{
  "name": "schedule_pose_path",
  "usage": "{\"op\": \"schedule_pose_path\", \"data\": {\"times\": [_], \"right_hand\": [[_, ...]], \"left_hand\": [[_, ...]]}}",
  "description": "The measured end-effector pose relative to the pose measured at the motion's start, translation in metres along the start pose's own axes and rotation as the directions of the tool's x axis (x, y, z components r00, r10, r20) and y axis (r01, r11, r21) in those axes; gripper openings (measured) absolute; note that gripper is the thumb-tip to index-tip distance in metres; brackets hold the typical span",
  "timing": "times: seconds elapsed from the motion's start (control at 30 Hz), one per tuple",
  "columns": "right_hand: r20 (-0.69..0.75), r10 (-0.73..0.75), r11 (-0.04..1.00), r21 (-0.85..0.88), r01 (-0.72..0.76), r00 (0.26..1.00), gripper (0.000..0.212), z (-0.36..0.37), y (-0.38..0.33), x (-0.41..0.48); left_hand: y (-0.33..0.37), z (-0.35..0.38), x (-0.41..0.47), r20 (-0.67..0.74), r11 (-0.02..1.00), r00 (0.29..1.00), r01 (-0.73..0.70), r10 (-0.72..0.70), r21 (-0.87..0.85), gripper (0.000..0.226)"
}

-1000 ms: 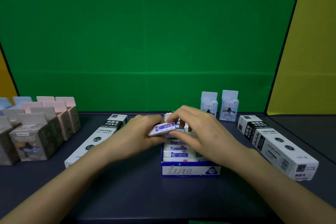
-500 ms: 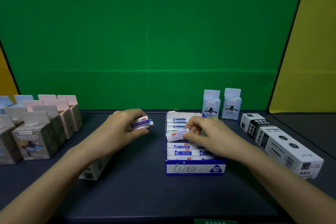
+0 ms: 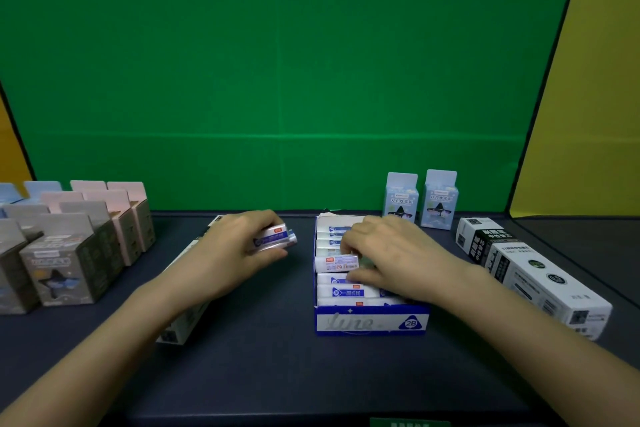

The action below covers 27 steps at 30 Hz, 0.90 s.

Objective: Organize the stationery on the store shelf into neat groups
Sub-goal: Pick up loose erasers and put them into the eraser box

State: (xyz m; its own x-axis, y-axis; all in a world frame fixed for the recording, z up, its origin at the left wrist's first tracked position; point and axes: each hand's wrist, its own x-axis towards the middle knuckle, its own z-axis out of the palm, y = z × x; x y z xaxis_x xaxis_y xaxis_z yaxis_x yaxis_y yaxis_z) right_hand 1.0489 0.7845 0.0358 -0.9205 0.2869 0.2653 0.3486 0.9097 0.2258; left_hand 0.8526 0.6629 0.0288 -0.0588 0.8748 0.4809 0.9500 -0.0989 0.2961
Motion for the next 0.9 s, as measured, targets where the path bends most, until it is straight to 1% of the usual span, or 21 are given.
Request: {"op": "schedule_pose_path", "data": {"times": [0.2, 0.3, 0.4, 0.53, 0.6, 0.7, 0.9], "right_hand": [[-0.004, -0.003, 1.0, -0.01, 0.003, 1.0, 0.04, -0.001, 0.003, 0.001], [-0.018, -0.004, 1.0, 0.004, 0.004, 1.0, 0.037, 0.001, 0.0, 0.002], [-0.058, 0.041, 0.996, 0.077, -0.037, 0.997, 0.034, 0.002, -0.002, 0.001], [-0.07, 0.093, 0.992, 0.09, -0.087, 0.993, 0.033, 0.003, -0.002, -0.002], [-0.05, 0.109, 0.99, 0.093, -0.104, 0.993, 0.033, 0.004, -0.002, -0.003], [-0.023, 0.106, 0.988, 0.112, -0.103, 0.994, 0.031, 0.005, -0.003, -0.007], [-0.049, 0.065, 0.992, 0.113, -0.059, 0.997, 0.029, 0.008, 0.0, -0.009]], "left_hand": [[-0.001, 0.0, -0.001, -0.004, 1.0, 1.0, 0.014, -0.014, 0.004, 0.015], [0.001, 0.002, -0.001, -0.002, 1.0, 1.0, 0.009, -0.009, 0.001, 0.017], [0.002, 0.002, -0.001, -0.006, 1.0, 1.0, 0.008, -0.008, -0.008, 0.017], [0.004, 0.003, 0.0, -0.017, 1.0, 1.0, 0.015, -0.016, -0.02, 0.017], [0.004, 0.005, 0.0, -0.015, 1.0, 1.0, 0.017, -0.017, -0.024, 0.018], [0.005, 0.007, 0.001, -0.005, 1.0, 1.0, 0.011, -0.011, -0.019, 0.017], [0.008, 0.008, 0.001, -0.007, 0.999, 1.0, 0.013, -0.014, -0.042, 0.016]]}}
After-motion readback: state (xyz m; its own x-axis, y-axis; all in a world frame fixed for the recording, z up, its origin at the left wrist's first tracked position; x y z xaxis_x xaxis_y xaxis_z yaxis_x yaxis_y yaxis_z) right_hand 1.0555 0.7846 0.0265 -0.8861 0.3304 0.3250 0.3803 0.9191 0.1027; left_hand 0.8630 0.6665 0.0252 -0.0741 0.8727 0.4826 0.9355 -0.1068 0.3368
